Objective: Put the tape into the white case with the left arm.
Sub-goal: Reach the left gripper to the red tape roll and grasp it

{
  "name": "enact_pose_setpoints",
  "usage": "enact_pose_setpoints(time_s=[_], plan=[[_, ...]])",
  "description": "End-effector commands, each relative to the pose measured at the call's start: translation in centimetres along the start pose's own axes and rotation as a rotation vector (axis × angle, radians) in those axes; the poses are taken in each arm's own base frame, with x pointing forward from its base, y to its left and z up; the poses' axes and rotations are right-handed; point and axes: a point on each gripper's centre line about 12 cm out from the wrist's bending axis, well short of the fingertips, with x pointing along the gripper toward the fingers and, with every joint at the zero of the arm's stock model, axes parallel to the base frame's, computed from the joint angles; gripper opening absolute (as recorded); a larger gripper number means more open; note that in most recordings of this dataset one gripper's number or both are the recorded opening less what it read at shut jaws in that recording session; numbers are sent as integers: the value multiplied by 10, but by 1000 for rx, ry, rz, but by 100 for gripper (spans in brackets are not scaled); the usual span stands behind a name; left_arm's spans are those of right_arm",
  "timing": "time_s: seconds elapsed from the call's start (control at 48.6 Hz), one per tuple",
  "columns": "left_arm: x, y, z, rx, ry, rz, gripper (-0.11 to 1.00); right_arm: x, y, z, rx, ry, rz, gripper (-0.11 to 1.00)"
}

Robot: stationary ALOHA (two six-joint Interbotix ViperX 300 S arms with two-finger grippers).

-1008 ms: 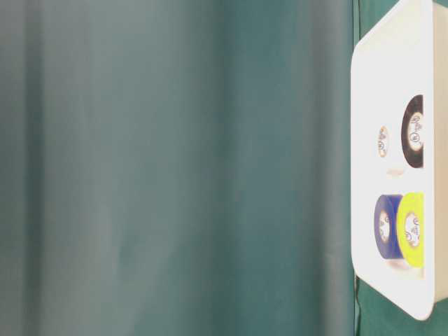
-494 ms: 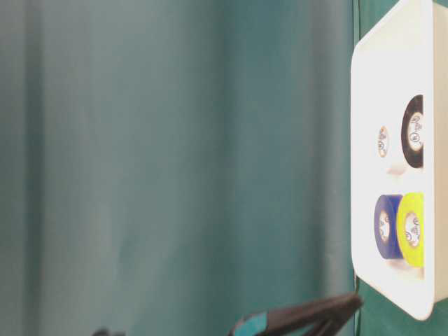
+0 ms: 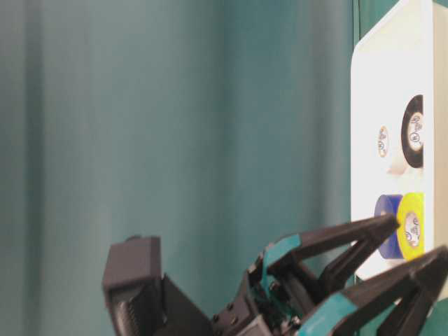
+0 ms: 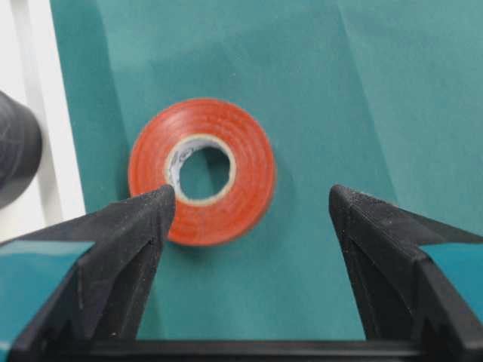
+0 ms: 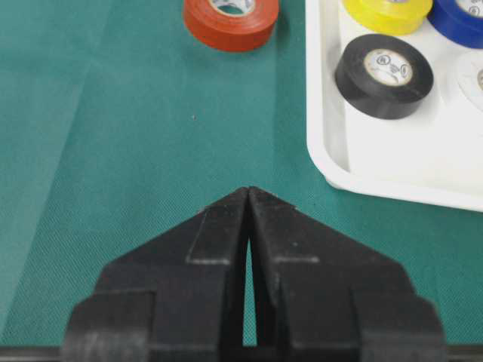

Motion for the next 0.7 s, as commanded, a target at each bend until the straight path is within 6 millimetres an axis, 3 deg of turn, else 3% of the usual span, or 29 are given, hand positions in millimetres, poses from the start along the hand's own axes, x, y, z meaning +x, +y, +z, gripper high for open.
enact_pose_setpoints(time_s=[0.0,0.679], plan=[[0,2,14,2,-31,4,83,0,0,5,2,-15,1,-9],[36,-7,10,15,24,-24,83,1,0,4,0,-12,1,-9]])
